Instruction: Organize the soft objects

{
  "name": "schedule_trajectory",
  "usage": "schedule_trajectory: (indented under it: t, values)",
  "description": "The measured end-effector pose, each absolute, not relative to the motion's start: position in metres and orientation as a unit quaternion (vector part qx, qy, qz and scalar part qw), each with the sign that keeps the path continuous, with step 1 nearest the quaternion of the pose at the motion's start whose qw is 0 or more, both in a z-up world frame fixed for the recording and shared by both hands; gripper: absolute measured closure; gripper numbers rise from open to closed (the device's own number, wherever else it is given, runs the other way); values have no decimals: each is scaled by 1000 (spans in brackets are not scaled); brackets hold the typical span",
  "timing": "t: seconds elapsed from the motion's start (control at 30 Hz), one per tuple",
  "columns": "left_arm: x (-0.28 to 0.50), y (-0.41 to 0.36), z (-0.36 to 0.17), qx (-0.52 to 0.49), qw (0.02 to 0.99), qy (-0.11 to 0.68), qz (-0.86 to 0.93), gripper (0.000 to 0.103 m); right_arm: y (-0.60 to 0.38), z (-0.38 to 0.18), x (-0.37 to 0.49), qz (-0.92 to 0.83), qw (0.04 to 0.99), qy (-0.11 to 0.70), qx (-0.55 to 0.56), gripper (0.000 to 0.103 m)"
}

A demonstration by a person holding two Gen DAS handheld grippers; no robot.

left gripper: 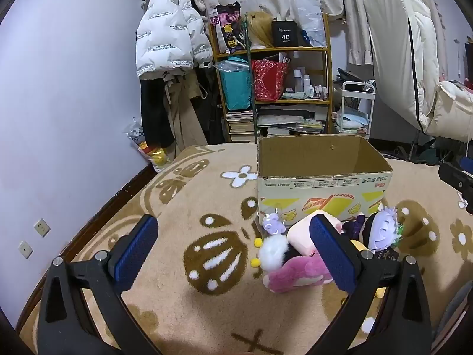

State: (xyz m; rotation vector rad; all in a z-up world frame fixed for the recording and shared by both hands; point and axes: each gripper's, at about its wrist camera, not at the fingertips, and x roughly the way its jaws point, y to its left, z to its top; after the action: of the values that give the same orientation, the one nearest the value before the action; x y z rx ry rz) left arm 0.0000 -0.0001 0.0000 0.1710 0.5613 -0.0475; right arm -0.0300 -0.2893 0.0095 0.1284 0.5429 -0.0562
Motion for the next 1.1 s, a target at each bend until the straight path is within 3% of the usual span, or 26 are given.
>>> schedule_trajectory:
  t: [1.1]
  values:
    - [0,0,0,83,956,279,-23,2,-289,9,-29,-27,961,269,65,0]
